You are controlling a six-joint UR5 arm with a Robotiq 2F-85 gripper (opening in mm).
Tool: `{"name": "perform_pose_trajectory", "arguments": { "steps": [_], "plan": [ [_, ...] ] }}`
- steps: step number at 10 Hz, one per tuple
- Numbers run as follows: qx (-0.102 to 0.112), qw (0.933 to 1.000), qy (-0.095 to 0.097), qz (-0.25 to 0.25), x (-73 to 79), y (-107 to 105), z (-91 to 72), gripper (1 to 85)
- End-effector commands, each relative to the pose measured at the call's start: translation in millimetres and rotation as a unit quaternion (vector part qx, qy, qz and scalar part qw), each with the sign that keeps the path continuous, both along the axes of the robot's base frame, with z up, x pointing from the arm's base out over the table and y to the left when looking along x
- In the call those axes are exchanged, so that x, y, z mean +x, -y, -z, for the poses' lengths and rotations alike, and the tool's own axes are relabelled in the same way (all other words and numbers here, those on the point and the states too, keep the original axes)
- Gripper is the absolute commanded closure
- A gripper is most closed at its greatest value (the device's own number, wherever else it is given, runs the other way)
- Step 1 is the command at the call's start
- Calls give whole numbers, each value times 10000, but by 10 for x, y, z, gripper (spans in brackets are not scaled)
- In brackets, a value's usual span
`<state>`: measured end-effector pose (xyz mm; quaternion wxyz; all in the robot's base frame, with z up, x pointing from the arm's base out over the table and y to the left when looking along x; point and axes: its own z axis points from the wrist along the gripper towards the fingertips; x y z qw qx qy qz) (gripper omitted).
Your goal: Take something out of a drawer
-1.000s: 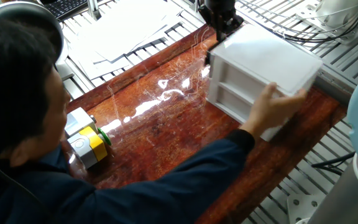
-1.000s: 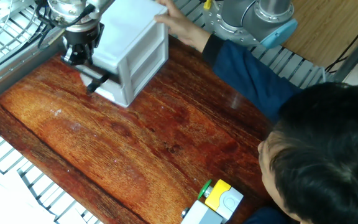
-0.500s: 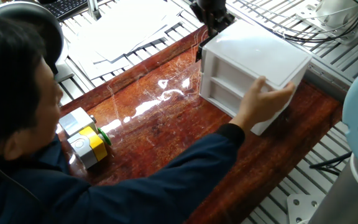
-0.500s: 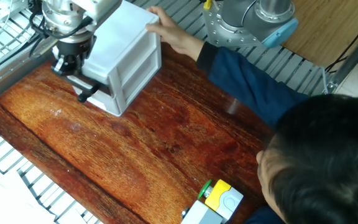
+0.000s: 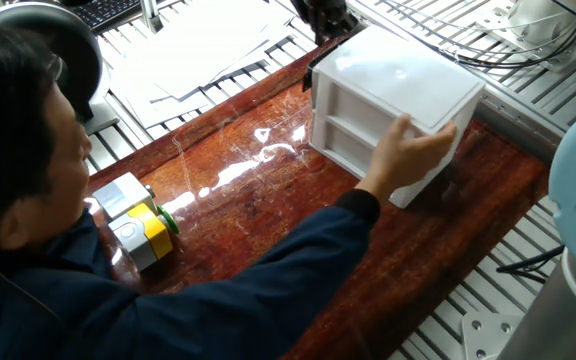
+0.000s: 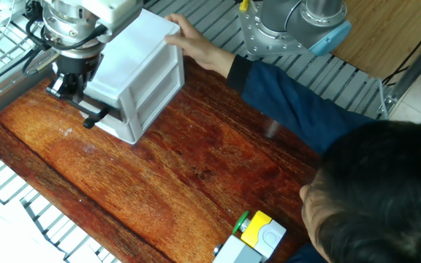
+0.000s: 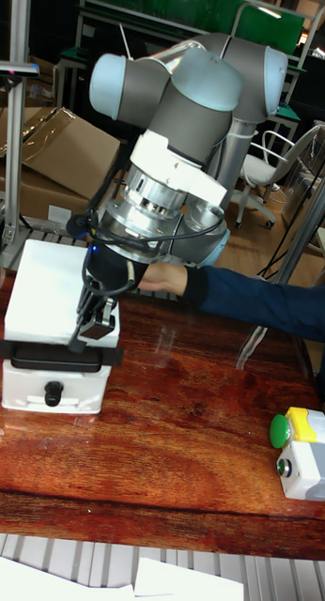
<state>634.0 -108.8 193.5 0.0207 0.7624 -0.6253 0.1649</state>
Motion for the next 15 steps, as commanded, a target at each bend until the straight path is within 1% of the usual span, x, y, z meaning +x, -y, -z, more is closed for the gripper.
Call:
{"name": "perform_pose_trajectory", "arguments": {
  "steps": [1, 3, 4, 6, 7, 8, 9, 10, 11, 12, 13, 15],
  "plan": [
    [108, 9995, 309, 0, 185, -77, -50, 847],
    [174, 9993, 326, 43, 193, -107, -44, 847],
    [132, 9988, 454, -117, 297, -132, -82, 847],
    [131, 9982, 554, -192, 402, -194, -125, 847],
    [184, 9988, 437, 77, 314, -182, -105, 847],
    [407, 9966, 19, 713, 35, -244, -51, 847],
    [694, 9904, -117, 1191, -80, -399, -59, 847],
    [863, 9845, -234, 1509, -175, -504, -50, 847],
    [892, 9820, -264, 1644, -210, -555, -46, 847],
    [799, 9825, -236, 1667, -200, -552, -74, 847],
    [714, 9836, -146, 1651, -160, -562, -117, 847],
    [745, 9837, -58, 1638, -119, -663, -113, 847]
  ]
}}
